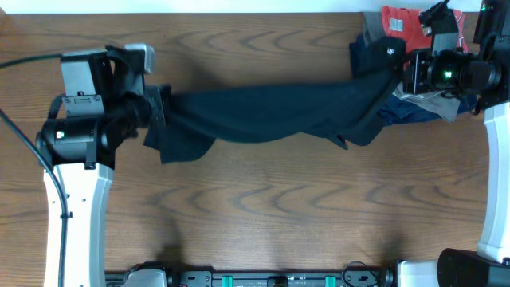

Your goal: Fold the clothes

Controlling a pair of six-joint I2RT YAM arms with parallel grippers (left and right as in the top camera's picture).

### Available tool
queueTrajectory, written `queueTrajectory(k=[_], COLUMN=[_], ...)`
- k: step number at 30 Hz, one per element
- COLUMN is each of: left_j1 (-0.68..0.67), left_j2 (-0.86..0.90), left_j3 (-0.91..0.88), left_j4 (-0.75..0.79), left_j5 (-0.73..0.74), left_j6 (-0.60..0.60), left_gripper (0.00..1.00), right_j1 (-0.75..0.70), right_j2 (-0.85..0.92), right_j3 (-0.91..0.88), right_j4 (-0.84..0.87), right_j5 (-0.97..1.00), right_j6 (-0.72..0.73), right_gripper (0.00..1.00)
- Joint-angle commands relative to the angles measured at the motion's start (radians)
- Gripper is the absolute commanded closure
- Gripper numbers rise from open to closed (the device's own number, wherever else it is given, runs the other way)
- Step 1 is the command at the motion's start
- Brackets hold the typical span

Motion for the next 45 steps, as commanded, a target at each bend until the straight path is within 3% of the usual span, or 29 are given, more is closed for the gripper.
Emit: queueTrajectory(k=[1, 9, 12, 15, 29, 35, 40, 45], left_j1=[0.004, 0.004, 0.004, 0.004, 0.004, -0.039, -0.063, -0.063], left_j2=[0.017, 0.057, 0.073, 0.079, 0.143, 0.319, 0.463, 0.575], left_j3=[-0.002, -0.089, -0.118, -0.121, -0.131, -0.133, -0.133, -0.133], left_j4=[-0.091, -0.322, -0.365, -0.381, -0.187, -0.084, -0.032, -0.044], left_j5=[-0.010, -0.013, -0.013, -0.034, -0.125, -0.124, -0.125, -0.089], left_j6=[0.014, 0.013, 0.013, 0.003, -0.013, 0.103, 0.173, 0.280], left_gripper=[0.94, 0.93, 0.77, 0.73, 0.71, 0.70, 0.62, 0.46], right_j1=[0.018, 0.084, 0.089, 0.085, 0.076, 0.076, 0.076, 0.076], right_j2=[-0.009, -0.009, -0.009, -0.009, -0.010, -0.010, -0.010, -0.010], right_j3=[-0.019, -0.283, -0.376, -0.406, -0.403, -0.403, -0.403, -0.403], right_j4=[-0.023, 0.032, 0.085, 0.106, 0.163, 0.173, 0.185, 0.195], right_j5=[-0.026, -0.026, -0.027, -0.026, -0.031, -0.031, -0.030, -0.030], right_j6=[-0.029, -0.028, -0.027, -0.027, -0.024, -0.024, -0.024, -0.024], right_gripper=[0.99, 0.99, 0.99, 0.99, 0.99, 0.99, 0.99, 0.99])
